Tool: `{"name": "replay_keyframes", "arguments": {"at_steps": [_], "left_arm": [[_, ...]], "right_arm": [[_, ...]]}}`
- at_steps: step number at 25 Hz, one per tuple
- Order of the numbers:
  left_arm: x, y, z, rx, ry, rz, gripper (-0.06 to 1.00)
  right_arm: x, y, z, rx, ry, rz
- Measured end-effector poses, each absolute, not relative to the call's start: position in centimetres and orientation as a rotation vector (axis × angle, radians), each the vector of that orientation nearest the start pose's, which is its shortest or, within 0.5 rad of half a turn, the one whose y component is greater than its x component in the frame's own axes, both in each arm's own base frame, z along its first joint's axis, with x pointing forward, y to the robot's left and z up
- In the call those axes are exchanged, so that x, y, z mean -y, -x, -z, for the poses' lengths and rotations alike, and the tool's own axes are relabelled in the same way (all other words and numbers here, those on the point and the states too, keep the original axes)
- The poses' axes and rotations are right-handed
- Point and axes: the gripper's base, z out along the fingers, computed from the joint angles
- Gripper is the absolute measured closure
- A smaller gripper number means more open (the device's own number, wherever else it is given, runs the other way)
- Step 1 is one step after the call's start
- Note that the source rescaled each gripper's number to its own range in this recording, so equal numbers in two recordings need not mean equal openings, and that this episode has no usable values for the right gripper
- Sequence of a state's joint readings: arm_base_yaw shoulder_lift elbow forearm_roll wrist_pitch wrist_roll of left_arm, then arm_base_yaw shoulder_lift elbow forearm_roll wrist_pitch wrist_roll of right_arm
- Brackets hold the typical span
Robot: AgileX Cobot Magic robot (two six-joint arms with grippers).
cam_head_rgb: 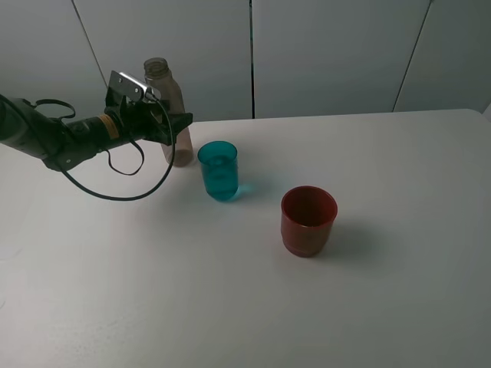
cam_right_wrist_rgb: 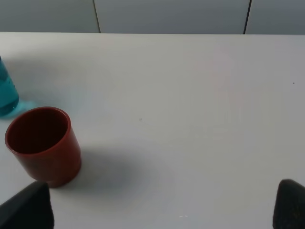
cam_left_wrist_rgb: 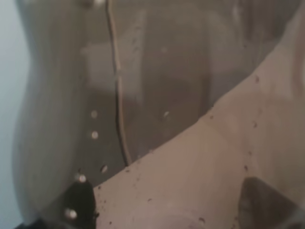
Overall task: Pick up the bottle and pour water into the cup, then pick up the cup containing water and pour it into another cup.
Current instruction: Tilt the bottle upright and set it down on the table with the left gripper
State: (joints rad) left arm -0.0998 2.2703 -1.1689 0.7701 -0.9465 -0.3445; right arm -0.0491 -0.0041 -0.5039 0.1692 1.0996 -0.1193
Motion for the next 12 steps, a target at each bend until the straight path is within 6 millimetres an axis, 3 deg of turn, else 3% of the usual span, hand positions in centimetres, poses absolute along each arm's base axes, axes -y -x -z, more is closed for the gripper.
{"name": "replay_keyframes", "arguments": {"at_steps": [1,2,4,5,6,12], "left_arm": [[9.44,-42.83,-9.53,-1.663,-0.661,0.483,0.92],[9.43,-42.83,-9.51,-1.665,-0.663,0.48,0.79],[9.42,-42.84,-9.48,-1.668,-0.663,0.478,0.3],[9.42,-42.84,-9.48,-1.668,-0.663,0.478,0.13],[9.41,-42.84,-9.46,-1.671,-0.663,0.477,0.02],[9.51,-42.72,-9.52,-1.677,-0.693,0.478,-0.03]], "right_arm": [[-1.41,0.76,-27.62,-2.063,0.085,-0.1],[-1.41,0.76,-27.62,-2.063,0.085,-0.1],[-1.41,0.76,-27.62,-2.063,0.085,-0.1],[-1.41,0.76,-27.62,-2.063,0.085,-0.1],[-1.41,0.76,-27.62,-2.063,0.085,-0.1],[-1.41,0.76,-27.62,-2.063,0.085,-0.1]]}}
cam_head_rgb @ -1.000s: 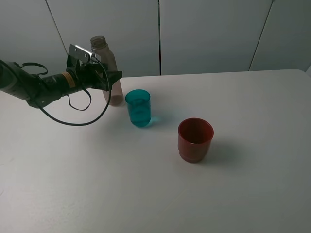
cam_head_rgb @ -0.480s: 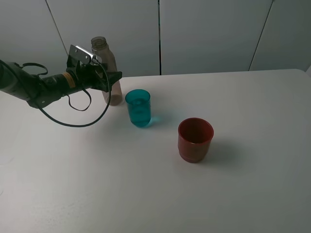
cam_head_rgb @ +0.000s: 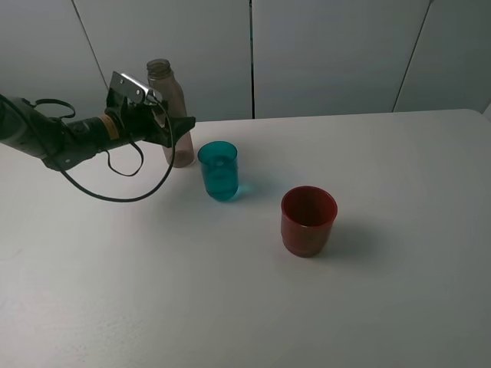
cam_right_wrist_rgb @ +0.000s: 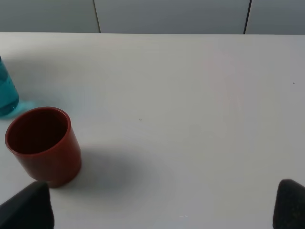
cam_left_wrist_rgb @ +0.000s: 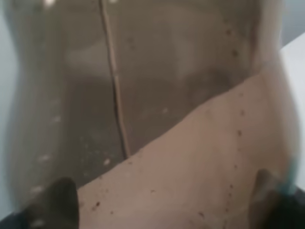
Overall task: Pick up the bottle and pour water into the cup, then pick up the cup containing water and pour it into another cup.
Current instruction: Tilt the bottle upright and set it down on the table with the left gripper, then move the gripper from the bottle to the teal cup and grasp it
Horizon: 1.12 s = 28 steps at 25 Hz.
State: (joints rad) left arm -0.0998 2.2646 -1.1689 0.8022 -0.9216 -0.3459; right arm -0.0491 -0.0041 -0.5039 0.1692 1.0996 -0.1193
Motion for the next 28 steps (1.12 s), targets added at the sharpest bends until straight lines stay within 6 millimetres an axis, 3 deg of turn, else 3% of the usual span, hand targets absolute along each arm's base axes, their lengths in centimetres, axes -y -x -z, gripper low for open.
{"name": "replay_keyframes", "arguments": {"at_steps": [5,12,28], "left_arm": [[9.4,-42.5,-10.5,-1.734,-0.767,0.434,-0.05],[8.6,-42.3,-12.2,-1.883,-0.729,0.366,-0.05],[7.7,-37.5,-13.4,-1.994,-0.716,0.335,-0.05]], "right_arm": [[-1.4,0.8,-27.6,-2.063,0.085,-0.1],[-1.4,0.8,-27.6,-2.063,0.085,-0.1],[-1.4,0.8,-27.6,-2.063,0.085,-0.1]]}}
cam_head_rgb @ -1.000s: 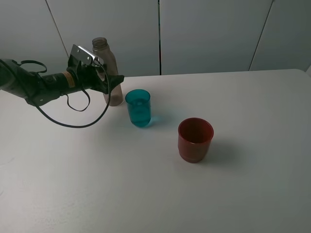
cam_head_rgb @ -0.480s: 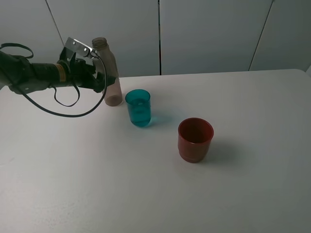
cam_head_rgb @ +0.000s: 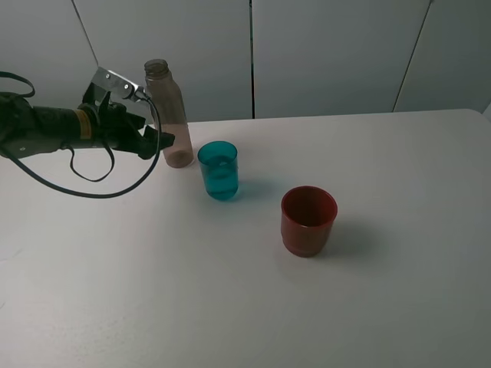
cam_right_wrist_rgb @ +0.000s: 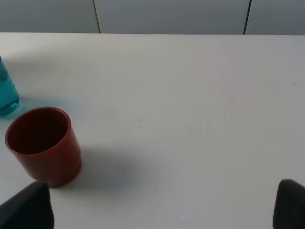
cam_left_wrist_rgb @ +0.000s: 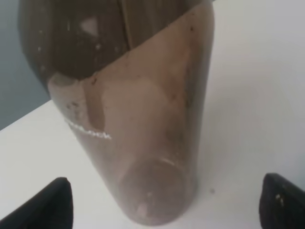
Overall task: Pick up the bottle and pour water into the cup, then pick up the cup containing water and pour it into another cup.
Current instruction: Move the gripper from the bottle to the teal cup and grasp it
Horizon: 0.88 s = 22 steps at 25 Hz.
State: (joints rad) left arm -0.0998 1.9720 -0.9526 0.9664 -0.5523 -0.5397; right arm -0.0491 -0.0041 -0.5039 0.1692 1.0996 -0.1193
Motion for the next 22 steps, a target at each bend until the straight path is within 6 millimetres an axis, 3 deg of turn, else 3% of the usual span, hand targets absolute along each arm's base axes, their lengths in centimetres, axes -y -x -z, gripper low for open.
{"name": "replay_keyframes", "arguments": {"at_steps": [8,13,22], "left_arm": [[6.9,-33.6,-15.0,-2.041,-0.709,0.29,-0.05],[6.8,-31.0,-14.6,-2.068,-0.778,0.293,-0.05],[8.0,-30.0,-14.1,-1.966,-0.918,0.434,-0.05]], "right_arm": [[-1.4,0.8,-27.6,-2.063,0.085,-0.1],[-1.4,0.8,-27.6,-2.063,0.085,-0.1],[-1.4,0.8,-27.6,-2.063,0.085,-0.1]]}}
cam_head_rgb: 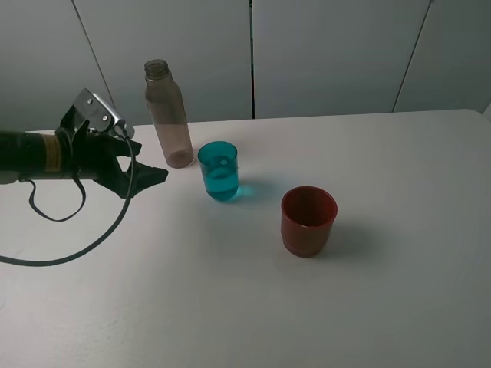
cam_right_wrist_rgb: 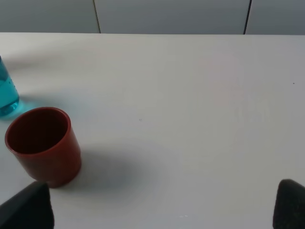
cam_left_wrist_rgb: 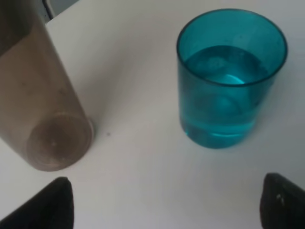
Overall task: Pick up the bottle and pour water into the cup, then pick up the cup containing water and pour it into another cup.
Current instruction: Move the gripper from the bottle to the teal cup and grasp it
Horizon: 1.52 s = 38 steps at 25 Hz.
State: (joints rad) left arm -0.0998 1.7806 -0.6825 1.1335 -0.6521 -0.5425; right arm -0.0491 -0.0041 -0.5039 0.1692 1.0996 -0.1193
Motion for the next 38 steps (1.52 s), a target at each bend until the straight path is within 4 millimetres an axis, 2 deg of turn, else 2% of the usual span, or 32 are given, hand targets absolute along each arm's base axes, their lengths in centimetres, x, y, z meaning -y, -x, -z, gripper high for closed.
{"name": "replay_keyframes", "arguments": {"at_steps": [10,16,31,38], "left_arm": [[8.7,-29.9,-11.1,-1.967,-0.998,0.537,-0.05],[9.0,-31.4,-10.1,-1.944,-1.021,0.566,-0.05],[10.0,-33.5,-9.1,-1.845,-1.059,0.662,-0.05],[10.2,-33.3,-8.1,-1.83,-1.061,0.714,-0.05]], "right_arm": [[-1.4,0.8,-27.6,-2.063,0.085,-0.1],[-1.4,0.8,-27.6,-2.063,0.085,-0.1],[-1.4,0.8,-27.6,-2.063,0.085,-0.1],[-1.4,0.8,-27.6,-2.063,0.085,-0.1]]}}
